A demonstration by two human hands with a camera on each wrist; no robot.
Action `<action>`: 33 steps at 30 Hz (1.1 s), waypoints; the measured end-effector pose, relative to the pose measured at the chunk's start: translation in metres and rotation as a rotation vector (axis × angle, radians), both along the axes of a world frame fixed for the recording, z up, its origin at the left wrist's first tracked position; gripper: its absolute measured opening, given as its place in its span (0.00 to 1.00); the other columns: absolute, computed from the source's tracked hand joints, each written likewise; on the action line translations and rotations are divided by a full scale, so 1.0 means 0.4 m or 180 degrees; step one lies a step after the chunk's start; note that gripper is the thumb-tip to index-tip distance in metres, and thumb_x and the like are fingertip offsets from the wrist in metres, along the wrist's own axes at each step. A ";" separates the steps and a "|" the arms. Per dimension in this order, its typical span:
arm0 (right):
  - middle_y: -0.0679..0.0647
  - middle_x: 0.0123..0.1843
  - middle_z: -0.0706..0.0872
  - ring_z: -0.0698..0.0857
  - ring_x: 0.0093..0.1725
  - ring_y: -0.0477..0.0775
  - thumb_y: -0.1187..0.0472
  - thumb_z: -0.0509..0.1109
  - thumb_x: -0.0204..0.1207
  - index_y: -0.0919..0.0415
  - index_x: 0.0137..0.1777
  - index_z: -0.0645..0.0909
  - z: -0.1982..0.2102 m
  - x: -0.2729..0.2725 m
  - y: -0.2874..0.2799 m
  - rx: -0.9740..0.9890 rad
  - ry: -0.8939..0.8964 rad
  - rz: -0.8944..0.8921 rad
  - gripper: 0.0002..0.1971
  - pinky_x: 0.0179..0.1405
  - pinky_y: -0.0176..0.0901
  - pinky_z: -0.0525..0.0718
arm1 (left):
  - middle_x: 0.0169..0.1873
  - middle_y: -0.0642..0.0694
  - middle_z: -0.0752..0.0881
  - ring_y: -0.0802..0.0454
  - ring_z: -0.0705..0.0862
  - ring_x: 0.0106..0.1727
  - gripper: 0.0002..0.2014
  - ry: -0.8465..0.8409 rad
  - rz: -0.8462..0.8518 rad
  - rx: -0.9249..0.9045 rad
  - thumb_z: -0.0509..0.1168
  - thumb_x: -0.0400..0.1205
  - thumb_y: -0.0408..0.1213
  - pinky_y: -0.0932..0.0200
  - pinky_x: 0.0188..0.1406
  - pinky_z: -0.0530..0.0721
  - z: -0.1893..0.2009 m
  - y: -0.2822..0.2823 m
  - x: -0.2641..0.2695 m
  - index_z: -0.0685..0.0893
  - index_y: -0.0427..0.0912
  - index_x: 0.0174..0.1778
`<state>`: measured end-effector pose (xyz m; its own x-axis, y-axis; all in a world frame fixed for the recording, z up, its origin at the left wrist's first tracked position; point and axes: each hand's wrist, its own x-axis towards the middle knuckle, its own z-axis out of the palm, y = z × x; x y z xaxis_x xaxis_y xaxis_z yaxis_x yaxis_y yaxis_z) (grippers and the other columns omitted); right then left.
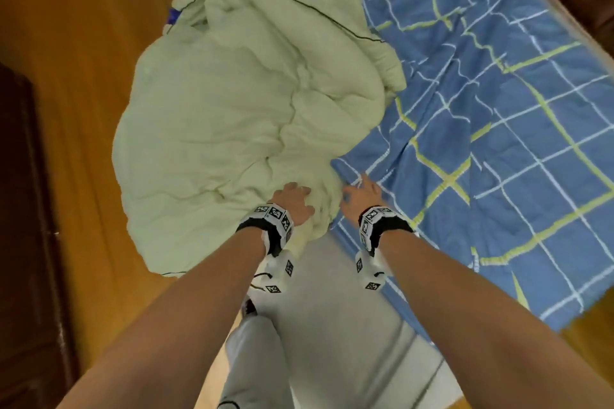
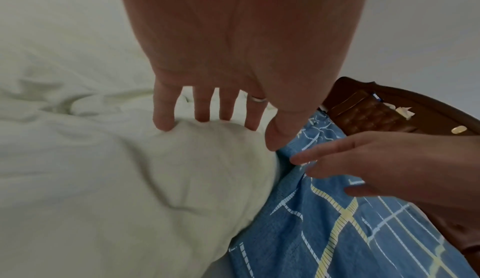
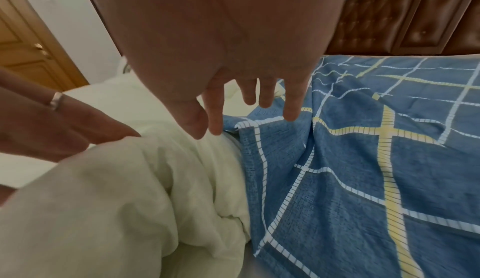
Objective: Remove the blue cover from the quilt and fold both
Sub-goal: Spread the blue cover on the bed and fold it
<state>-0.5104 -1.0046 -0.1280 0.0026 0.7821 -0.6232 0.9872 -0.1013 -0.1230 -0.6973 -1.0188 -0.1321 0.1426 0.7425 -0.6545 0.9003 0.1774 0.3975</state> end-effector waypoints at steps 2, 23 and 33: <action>0.58 0.88 0.46 0.47 0.86 0.62 0.51 0.62 0.82 0.52 0.82 0.63 -0.032 -0.024 0.052 -0.0081 -0.0083 -0.0020 0.29 0.81 0.60 0.59 | 0.83 0.42 0.59 0.41 0.64 0.81 0.31 -0.0201 -0.0048 -0.0131 0.63 0.82 0.45 0.49 0.78 0.66 -0.047 0.035 -0.009 0.65 0.51 0.82; 0.50 0.35 0.90 0.86 0.38 0.43 0.72 0.75 0.73 0.62 0.52 0.84 0.321 0.711 -0.156 0.0615 0.3640 -0.1919 0.10 0.52 0.41 0.84 | 0.71 0.42 0.80 0.43 0.80 0.69 0.33 -0.0308 0.0010 0.0711 0.72 0.77 0.51 0.53 0.66 0.78 0.316 -0.102 0.796 0.73 0.42 0.76; 0.59 0.37 0.90 0.87 0.39 0.56 0.76 0.71 0.64 0.59 0.35 0.88 0.506 1.216 -0.355 0.1275 0.3679 -0.2391 0.11 0.49 0.54 0.90 | 0.54 0.41 0.88 0.37 0.85 0.57 0.12 0.0242 -0.0466 0.1479 0.60 0.85 0.48 0.51 0.52 0.81 0.548 -0.297 1.278 0.83 0.50 0.59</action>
<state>-0.0241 -1.1464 0.0742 0.1395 0.9428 -0.3028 0.0449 -0.3115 -0.9492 -0.1862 -1.1378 0.0871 0.2318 0.9341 -0.2714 0.9321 -0.1335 0.3367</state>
